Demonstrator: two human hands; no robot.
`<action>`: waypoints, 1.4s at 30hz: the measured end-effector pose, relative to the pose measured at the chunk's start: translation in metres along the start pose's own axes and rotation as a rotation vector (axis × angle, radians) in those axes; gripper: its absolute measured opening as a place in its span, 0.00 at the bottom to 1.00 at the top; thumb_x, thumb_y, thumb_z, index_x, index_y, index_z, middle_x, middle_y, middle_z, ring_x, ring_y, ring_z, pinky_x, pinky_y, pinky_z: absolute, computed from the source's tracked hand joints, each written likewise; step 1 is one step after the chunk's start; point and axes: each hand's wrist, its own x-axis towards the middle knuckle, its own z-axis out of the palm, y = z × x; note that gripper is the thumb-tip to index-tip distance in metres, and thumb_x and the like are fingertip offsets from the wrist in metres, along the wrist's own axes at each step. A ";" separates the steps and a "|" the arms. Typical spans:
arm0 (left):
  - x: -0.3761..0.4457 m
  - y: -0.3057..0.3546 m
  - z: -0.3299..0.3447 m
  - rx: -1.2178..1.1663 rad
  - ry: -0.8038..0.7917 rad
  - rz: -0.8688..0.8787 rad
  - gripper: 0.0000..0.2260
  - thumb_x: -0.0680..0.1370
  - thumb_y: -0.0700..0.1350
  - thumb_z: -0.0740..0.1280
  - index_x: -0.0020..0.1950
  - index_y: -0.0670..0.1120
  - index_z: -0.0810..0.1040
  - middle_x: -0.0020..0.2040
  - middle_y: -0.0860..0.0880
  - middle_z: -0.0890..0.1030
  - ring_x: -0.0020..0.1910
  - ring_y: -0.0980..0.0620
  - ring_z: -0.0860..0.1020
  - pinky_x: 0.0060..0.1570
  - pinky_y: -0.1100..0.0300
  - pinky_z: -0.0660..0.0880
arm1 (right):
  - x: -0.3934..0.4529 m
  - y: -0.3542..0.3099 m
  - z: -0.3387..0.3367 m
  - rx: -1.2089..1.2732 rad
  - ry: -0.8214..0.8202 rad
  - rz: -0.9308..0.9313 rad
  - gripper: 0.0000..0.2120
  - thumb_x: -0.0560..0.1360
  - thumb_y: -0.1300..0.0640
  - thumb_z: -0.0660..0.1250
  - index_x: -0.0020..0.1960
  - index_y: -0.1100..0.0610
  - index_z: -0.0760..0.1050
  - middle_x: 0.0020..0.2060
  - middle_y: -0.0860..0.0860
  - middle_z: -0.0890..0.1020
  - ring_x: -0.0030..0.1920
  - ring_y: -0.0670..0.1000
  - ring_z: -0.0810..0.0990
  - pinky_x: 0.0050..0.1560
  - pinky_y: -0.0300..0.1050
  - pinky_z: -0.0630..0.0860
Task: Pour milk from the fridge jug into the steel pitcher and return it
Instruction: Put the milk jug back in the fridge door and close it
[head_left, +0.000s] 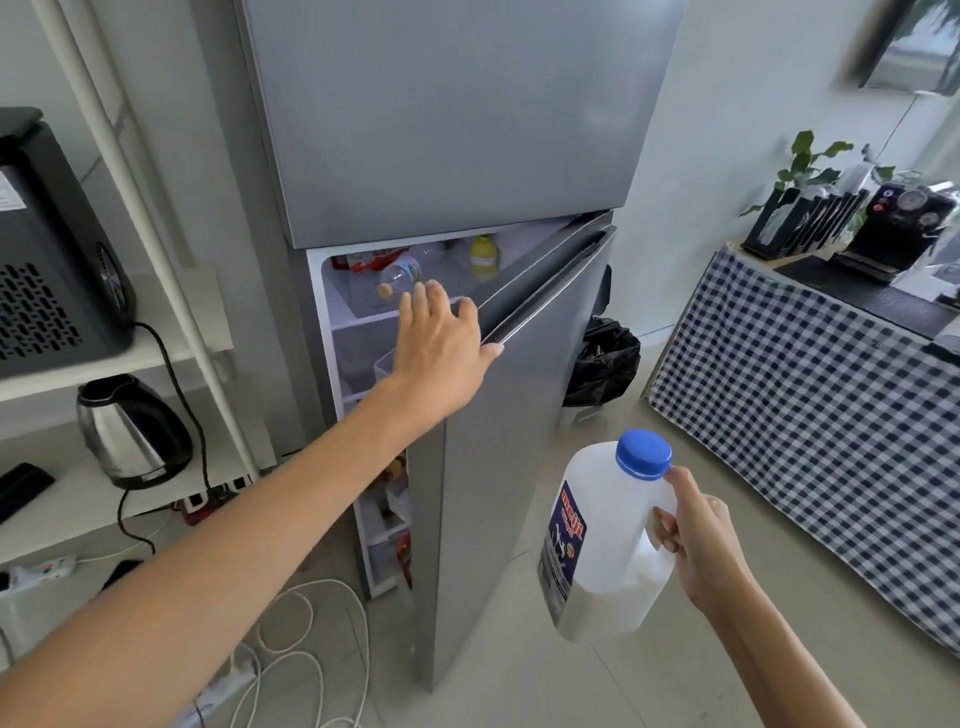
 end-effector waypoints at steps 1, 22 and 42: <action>0.000 0.002 -0.004 -0.047 -0.054 0.003 0.30 0.81 0.58 0.55 0.76 0.40 0.56 0.71 0.33 0.64 0.70 0.36 0.65 0.67 0.46 0.64 | -0.002 0.003 -0.005 0.005 0.008 0.006 0.15 0.72 0.49 0.63 0.38 0.60 0.65 0.27 0.54 0.58 0.28 0.50 0.56 0.34 0.47 0.55; 0.030 0.191 0.018 -0.657 -0.324 0.645 0.24 0.82 0.60 0.45 0.75 0.53 0.62 0.79 0.52 0.52 0.78 0.54 0.42 0.75 0.44 0.38 | -0.051 0.044 -0.132 0.156 0.464 0.060 0.15 0.74 0.49 0.63 0.36 0.55 0.60 0.30 0.55 0.57 0.26 0.48 0.56 0.31 0.42 0.57; 0.152 0.348 0.057 -0.294 -0.115 0.737 0.29 0.81 0.60 0.46 0.78 0.45 0.53 0.79 0.46 0.54 0.78 0.48 0.49 0.76 0.47 0.43 | -0.017 0.058 -0.179 0.230 0.663 0.073 0.19 0.76 0.50 0.63 0.34 0.53 0.56 0.28 0.51 0.54 0.28 0.49 0.54 0.25 0.30 0.66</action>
